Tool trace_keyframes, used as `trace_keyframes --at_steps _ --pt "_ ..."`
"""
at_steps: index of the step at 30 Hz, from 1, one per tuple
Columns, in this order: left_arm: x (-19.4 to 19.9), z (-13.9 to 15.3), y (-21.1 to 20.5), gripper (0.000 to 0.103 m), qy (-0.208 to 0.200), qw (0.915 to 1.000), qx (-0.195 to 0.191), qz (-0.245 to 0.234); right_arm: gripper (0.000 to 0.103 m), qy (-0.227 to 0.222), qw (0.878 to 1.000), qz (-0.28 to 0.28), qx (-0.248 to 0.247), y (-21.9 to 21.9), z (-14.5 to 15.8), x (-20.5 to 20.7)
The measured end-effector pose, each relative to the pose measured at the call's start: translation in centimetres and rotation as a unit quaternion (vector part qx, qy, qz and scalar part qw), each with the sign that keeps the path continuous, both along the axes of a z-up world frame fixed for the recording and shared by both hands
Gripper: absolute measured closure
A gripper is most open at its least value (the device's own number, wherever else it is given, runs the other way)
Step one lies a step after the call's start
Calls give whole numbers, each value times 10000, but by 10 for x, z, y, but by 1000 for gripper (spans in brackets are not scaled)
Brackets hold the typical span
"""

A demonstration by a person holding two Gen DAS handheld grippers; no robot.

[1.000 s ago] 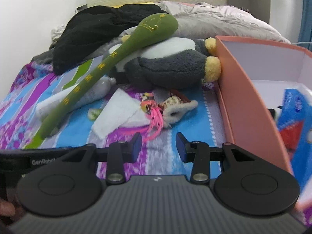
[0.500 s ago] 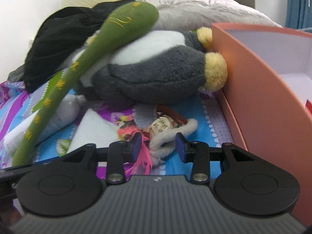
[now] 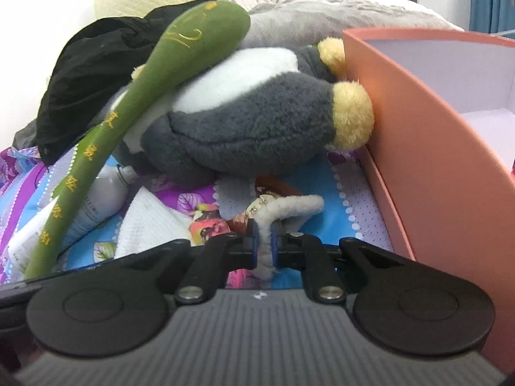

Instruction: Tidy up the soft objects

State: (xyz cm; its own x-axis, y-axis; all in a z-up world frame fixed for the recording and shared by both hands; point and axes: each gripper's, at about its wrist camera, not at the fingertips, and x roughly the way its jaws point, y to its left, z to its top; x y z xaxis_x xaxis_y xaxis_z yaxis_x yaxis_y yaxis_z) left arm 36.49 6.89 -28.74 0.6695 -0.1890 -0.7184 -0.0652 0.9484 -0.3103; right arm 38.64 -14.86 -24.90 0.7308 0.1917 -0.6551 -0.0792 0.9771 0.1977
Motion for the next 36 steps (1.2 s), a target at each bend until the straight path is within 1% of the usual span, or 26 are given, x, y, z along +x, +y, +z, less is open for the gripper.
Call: trace_keyframes --at_steps 4,10,13,18,20,24,27,32,34,36 --pt "-11 11 -2 94 -118 9998 106 141 92 -200 9997 81 -106 -1 15 -12" --pt "-38 37 3 94 -270 9991 -6 332 92 -349 9989 237 -192 -3 37 -38" --pt "-54 47 8 94 -319 9985 -40 449 92 -381 9986 321 -186 -2 45 -52" --pt "-90 62 10 94 -367 9979 25 525 92 -389 9978 525 -131 2 54 -81" --pt "-106 65 11 94 -344 9978 -26 563 92 -374 9972 641 -132 4 57 -93" --pt "-136 65 11 94 -187 9981 -217 553 91 -245 9953 922 -145 7 56 -117" --pt "-157 63 10 94 -51 9982 -276 522 91 -122 9934 1133 -106 8 53 -135" --pt "-186 51 12 94 312 9971 -457 514 91 290 9879 1521 130 8 38 -156" --pt "-194 45 12 94 487 9963 -458 533 90 455 9868 1550 105 7 28 -164" --pt "-200 39 12 94 595 9956 -451 565 90 645 9871 1462 59 5 19 -169"
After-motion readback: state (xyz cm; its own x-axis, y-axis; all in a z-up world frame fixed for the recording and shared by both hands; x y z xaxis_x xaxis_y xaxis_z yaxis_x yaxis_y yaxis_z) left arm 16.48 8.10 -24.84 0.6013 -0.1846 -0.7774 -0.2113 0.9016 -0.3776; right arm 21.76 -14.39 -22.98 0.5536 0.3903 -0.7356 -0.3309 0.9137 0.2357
